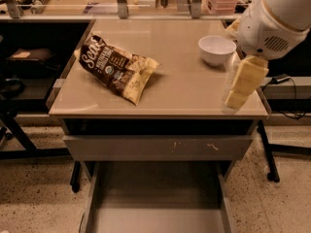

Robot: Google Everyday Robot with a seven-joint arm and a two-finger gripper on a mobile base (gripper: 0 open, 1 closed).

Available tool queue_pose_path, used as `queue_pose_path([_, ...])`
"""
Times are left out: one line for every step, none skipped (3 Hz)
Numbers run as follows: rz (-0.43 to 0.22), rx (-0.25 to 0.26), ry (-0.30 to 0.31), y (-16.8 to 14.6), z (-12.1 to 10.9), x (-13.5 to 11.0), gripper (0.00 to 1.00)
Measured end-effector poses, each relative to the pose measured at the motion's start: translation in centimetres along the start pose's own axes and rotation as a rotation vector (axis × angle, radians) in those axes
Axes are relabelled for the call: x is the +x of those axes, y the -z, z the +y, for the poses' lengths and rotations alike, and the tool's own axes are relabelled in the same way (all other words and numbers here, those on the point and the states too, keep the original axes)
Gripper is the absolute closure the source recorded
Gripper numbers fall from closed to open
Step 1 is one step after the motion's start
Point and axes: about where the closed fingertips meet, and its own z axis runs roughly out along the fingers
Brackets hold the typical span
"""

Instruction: Place brown chip bag into middle drawer

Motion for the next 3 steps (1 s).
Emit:
queue_pose_path([-0.111,0.040,0.025,-1.1,-1.1,-2.9,0.00])
queue_pose_path([-0.281,0.080,-0.005,-2.6,-2.8,-2.8,0.00])
queue_pose_path([-0.364,0.077,-0.039,-1.7,-2.5,-3.4,0.00])
